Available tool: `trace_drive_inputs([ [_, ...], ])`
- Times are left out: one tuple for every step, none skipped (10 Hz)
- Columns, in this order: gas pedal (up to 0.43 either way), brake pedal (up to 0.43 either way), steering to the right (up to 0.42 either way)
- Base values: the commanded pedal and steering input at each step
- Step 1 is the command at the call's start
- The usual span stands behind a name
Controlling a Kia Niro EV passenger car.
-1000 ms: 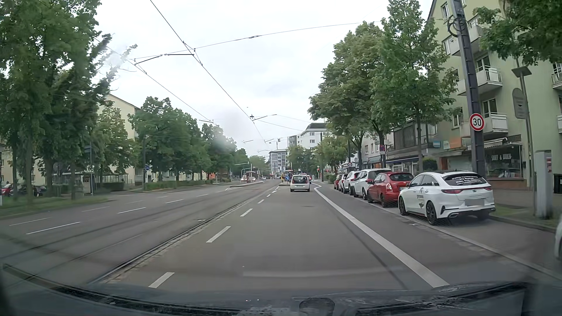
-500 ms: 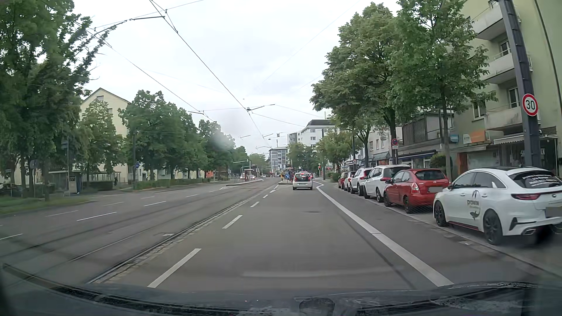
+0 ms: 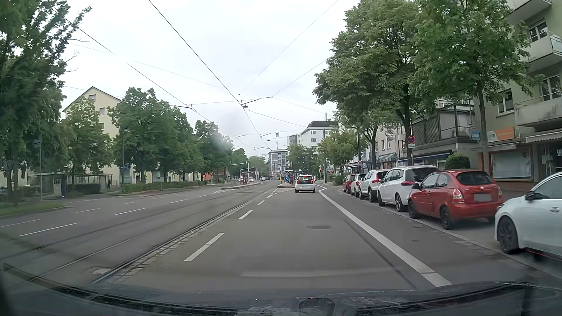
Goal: Follow the waypoints while adhering to traffic rules and regulations
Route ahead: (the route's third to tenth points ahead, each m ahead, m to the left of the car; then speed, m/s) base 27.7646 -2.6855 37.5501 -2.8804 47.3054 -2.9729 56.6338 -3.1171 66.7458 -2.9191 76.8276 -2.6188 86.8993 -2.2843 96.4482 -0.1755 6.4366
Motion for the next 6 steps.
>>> trace_drive_inputs([
  [0.059,0.0,-0.002],
  [0.059,0.0,-0.002],
  [0.047,0.0,-0.002],
  [0.047,0.0,-0.002],
  [0.047,0.0,-0.002],
  [0.047,0.0,-0.002],
])
